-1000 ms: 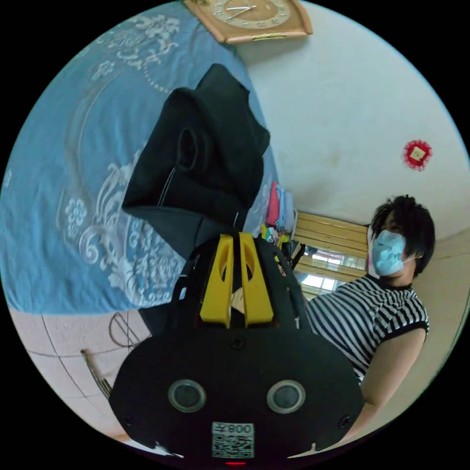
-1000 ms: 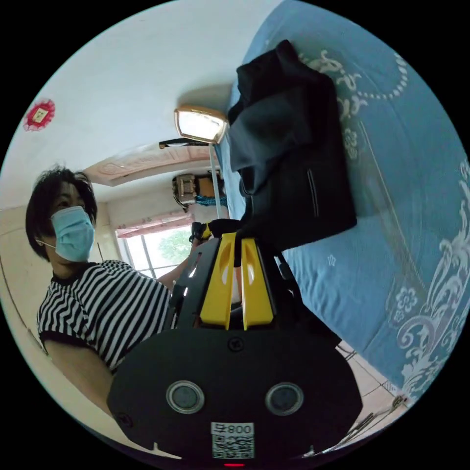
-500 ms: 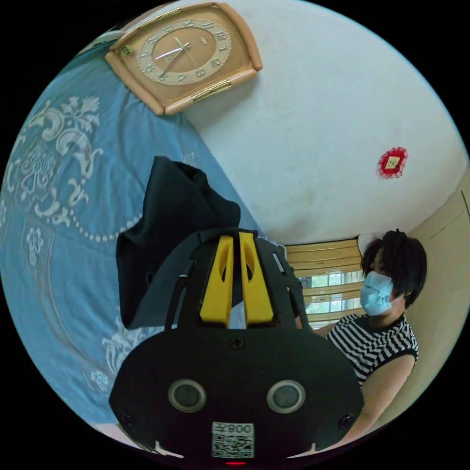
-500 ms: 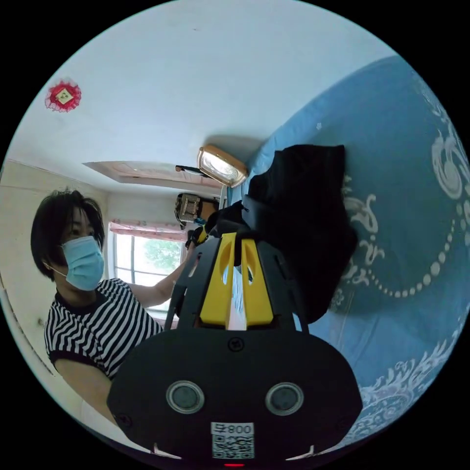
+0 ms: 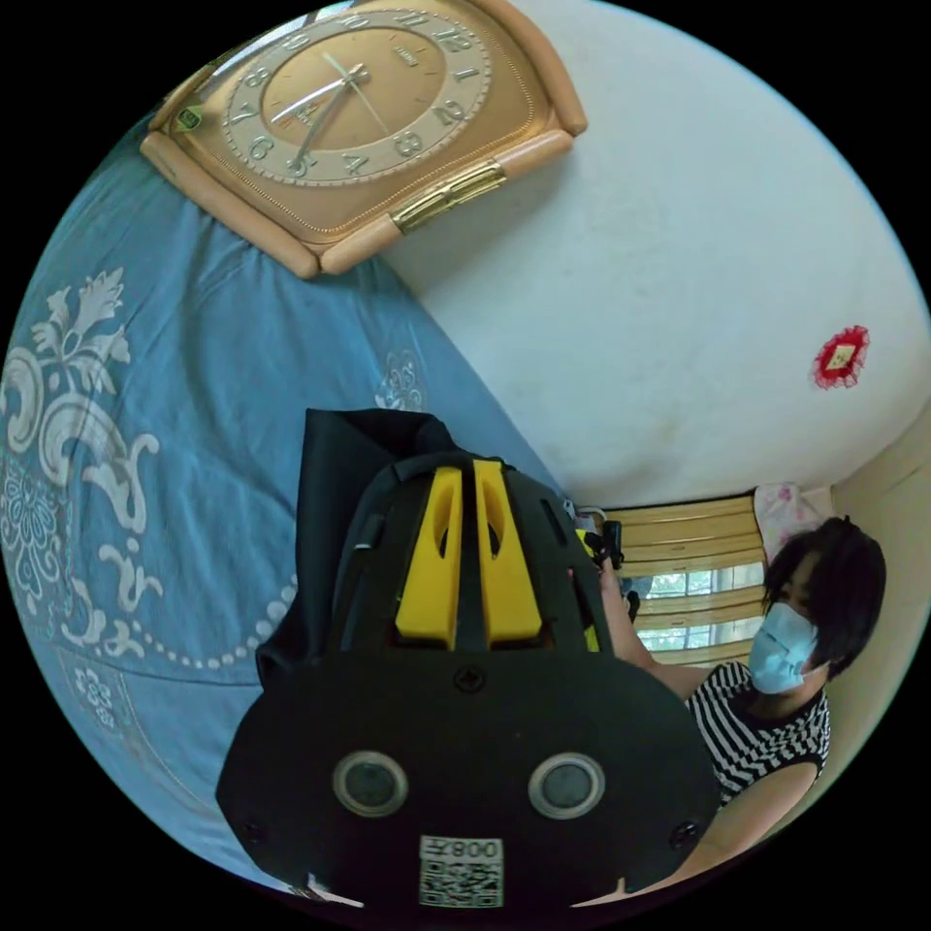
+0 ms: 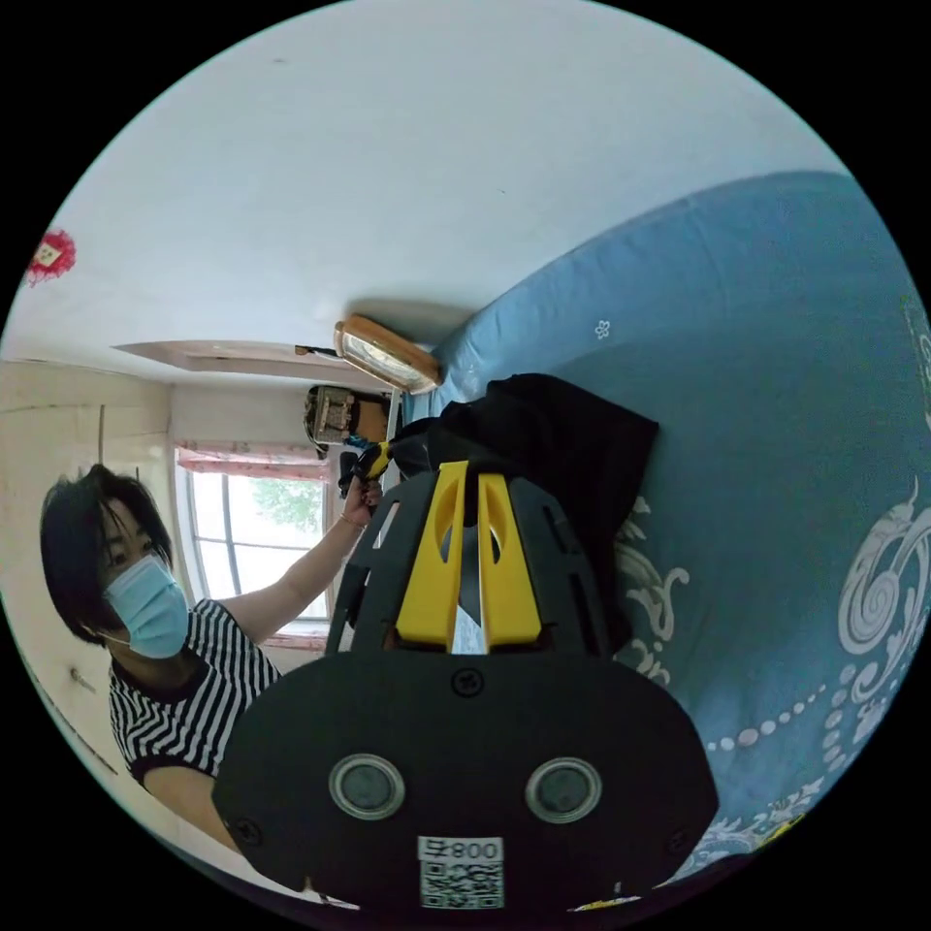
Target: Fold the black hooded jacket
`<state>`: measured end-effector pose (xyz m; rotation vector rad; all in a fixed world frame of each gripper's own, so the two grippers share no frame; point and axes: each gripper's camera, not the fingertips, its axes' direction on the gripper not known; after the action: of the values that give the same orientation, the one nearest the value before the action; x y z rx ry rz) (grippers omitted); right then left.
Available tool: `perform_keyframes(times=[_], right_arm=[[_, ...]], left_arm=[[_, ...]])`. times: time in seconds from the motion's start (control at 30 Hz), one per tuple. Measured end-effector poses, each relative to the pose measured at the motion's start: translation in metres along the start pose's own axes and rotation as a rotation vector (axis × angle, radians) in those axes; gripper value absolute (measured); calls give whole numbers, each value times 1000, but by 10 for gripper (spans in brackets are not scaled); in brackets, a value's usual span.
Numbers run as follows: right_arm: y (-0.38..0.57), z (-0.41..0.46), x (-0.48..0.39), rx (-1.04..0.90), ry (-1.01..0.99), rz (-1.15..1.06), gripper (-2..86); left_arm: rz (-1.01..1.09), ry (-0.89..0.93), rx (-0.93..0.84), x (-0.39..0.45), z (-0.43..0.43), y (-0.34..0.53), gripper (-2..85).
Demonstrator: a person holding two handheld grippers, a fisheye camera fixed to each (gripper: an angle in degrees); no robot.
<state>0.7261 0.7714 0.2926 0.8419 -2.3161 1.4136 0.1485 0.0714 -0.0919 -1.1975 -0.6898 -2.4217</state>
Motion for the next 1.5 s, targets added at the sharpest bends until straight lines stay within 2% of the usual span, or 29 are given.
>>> perform_keyframes(times=[0.2, 0.33, 0.57, 0.63, 0.73, 0.87, 0.9, 1.07, 1.1, 1.17, 1.33, 1.4, 1.5], right_arm=[[-46, 13, 28, -13, 3, 104, 14], [-62, 26, 58, 19, -100, 218, 22], [-56, 22, 37, 147, -161, 151, 66], [-53, 25, 29, 194, -177, 139, 77], [-49, 30, 23, 316, -259, 143, 83], [-45, 40, 2, 466, -363, 83, 51], [-48, 46, -5, 453, -341, 65, 47], [-99, 168, -65, 11, -36, -83, 10], [-105, 182, -69, -27, 17, -97, 8], [-120, 231, -76, -135, 276, -119, 3], [-127, 259, -93, -117, 312, -142, 1], [-119, 259, -114, -77, 351, -176, 0], [-98, 266, -152, 3, 316, -259, 0]], left_arm=[[-38, -55, 24, -13, 35, -35, 44], [-95, -59, 52, -27, 59, -45, 66], [14, 51, 239, -5, 67, -34, 78], [64, 53, 212, 10, 77, -27, 71], [153, 64, 68, 34, 117, -17, 57], [251, -2, -91, 52, 179, -14, 37], [259, -14, -115, 51, 194, -16, 29], [275, -211, -144, 43, 239, -27, 8], [270, -263, -159, 40, 248, -28, 6], [268, -298, -182, 33, 261, -28, 4], [199, -210, -131, 19, 266, -22, 2], [252, -254, -101, 38, 262, -8, 1], [379, -171, -60, 68, 251, 22, 1]])
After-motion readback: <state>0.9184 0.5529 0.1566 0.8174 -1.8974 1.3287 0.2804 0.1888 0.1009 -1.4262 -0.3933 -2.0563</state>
